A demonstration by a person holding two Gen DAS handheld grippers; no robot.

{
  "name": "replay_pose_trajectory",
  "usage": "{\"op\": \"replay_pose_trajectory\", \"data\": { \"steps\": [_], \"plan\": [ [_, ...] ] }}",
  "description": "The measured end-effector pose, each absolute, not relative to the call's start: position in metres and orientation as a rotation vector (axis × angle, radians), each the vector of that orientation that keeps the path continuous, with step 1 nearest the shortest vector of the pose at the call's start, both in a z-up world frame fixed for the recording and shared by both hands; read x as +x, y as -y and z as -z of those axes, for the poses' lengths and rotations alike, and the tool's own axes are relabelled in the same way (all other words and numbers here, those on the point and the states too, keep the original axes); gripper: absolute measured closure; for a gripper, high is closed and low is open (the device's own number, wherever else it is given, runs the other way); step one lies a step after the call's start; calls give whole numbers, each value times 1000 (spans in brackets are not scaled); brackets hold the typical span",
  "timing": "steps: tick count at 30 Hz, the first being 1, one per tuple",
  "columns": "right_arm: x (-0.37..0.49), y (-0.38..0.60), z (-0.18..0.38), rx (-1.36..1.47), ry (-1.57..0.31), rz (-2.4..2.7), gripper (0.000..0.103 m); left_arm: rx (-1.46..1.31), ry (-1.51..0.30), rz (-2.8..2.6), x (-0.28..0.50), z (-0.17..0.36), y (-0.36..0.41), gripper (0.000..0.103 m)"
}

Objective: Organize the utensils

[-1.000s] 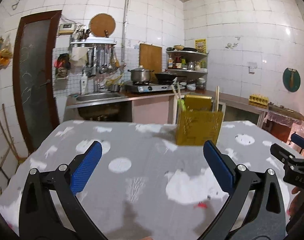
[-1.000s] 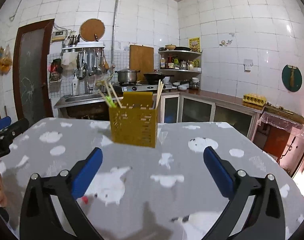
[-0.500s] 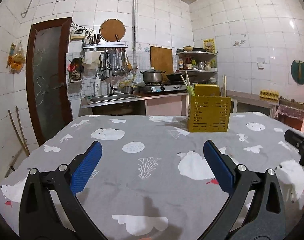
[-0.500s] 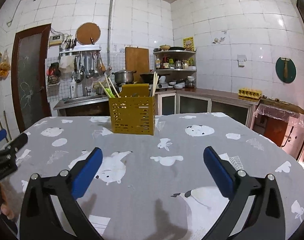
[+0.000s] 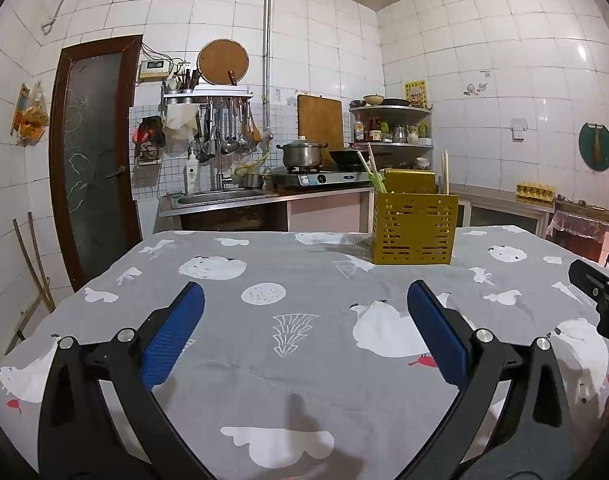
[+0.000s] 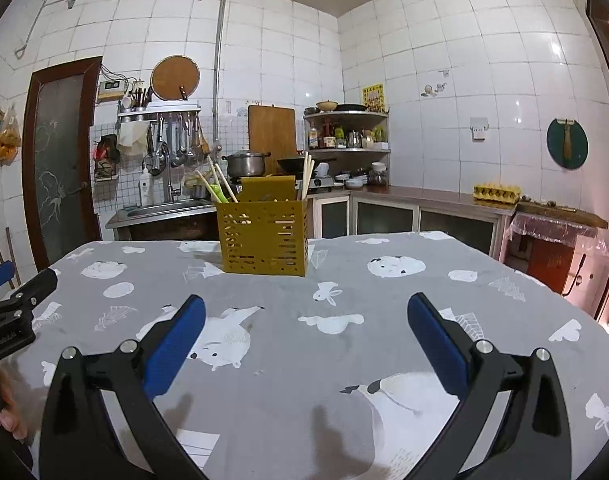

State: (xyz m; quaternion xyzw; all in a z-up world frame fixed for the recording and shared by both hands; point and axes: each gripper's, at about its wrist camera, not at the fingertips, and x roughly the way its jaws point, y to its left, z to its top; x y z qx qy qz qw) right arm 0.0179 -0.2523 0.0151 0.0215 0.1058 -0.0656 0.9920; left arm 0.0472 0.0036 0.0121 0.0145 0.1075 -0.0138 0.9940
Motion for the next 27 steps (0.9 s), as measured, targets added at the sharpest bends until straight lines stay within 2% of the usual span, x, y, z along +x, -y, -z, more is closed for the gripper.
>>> {"op": "replay_pose_trajectory", "data": {
  "steps": [27],
  "plan": [
    [17,254,-15,40,-216,132,4,6,-252,31,56,-7,-10,5]
  ]
}}
